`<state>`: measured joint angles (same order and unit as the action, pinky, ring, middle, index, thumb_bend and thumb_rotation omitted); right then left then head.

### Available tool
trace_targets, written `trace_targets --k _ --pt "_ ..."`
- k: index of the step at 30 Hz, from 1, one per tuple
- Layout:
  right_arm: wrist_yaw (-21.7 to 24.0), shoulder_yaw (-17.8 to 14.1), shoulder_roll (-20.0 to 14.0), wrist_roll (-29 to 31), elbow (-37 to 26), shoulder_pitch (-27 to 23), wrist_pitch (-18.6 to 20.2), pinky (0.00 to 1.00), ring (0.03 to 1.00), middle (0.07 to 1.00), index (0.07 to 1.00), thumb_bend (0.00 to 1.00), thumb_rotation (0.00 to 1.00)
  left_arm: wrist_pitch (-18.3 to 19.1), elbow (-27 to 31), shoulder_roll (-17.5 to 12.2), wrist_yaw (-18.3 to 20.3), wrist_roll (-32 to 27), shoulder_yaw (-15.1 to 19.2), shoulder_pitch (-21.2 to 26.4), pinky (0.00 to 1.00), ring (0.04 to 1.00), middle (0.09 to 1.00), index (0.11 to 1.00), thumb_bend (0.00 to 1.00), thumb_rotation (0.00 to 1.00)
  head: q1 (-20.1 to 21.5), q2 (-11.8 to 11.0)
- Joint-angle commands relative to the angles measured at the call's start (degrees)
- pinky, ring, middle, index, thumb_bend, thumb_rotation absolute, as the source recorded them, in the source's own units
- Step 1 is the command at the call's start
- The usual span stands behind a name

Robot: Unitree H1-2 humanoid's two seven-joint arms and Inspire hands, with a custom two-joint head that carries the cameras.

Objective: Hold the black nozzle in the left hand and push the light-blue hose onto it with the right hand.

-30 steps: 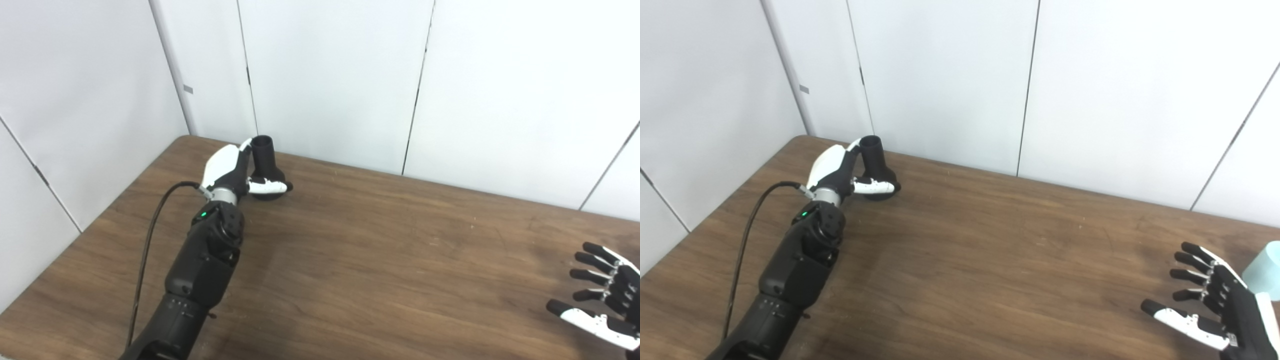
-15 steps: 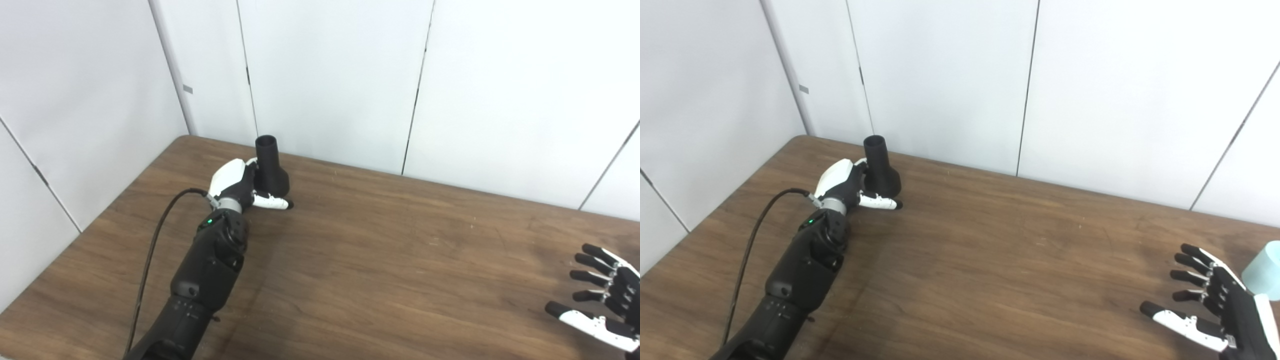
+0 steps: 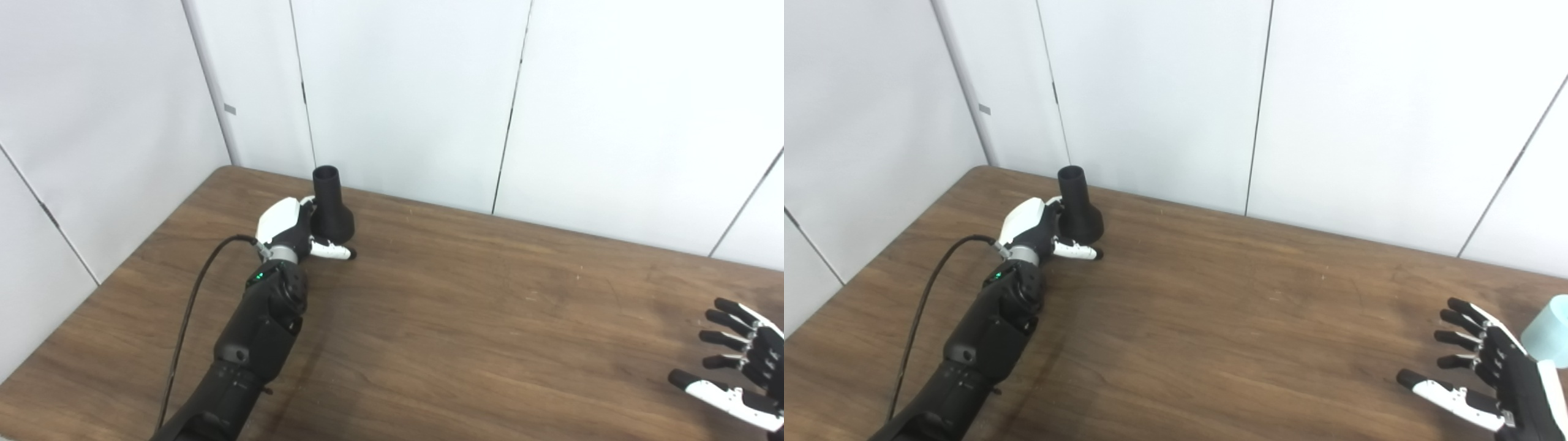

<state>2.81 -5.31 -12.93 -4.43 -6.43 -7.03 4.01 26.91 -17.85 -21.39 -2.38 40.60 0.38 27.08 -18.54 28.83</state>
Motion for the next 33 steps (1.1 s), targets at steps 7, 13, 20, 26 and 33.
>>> trace_targets --k 7,13,20,26,33 --pt "-0.19 -0.50 -0.91 0.10 -2.65 -0.96 -1.50 0.54 0.708 0.790 0.804 0.71 0.00 -2.54 -1.84 -1.12 -6.22 -3.05 0.13 3.54 1.00 0.887 0.845 0.810 0.98 0.27 0.00 0.44" --pt "-0.14 -0.45 -1.01 0.03 -2.62 -0.89 -1.63 0.54 0.705 0.787 0.802 0.72 0.00 -3.87 -3.25 -1.45 -7.24 -5.13 -0.36 3.91 1.00 0.885 0.826 0.822 0.96 0.27 0.10 0.71" --pt "-0.13 -0.40 -1.01 -0.11 -3.04 -0.79 -1.32 0.54 0.704 0.787 0.801 0.72 0.00 -5.18 -3.88 -1.61 -7.18 -7.93 -0.52 3.97 1.00 0.846 0.746 0.788 0.94 0.23 0.27 0.99" --pt "-0.13 -0.41 -0.95 -0.19 -3.33 -0.77 -0.88 0.53 0.700 0.786 0.799 0.72 0.00 -7.92 -5.34 -1.79 -5.93 -11.75 -0.20 3.77 1.00 0.818 0.717 0.710 0.91 0.18 0.49 1.23" --pt "-0.41 -0.45 -0.56 -0.45 -4.30 -0.58 -0.12 0.53 0.696 0.785 0.798 0.72 0.00 -9.74 -6.26 -1.42 -7.31 -12.91 -0.84 3.49 1.00 0.759 0.648 0.596 0.87 0.09 0.82 1.68"
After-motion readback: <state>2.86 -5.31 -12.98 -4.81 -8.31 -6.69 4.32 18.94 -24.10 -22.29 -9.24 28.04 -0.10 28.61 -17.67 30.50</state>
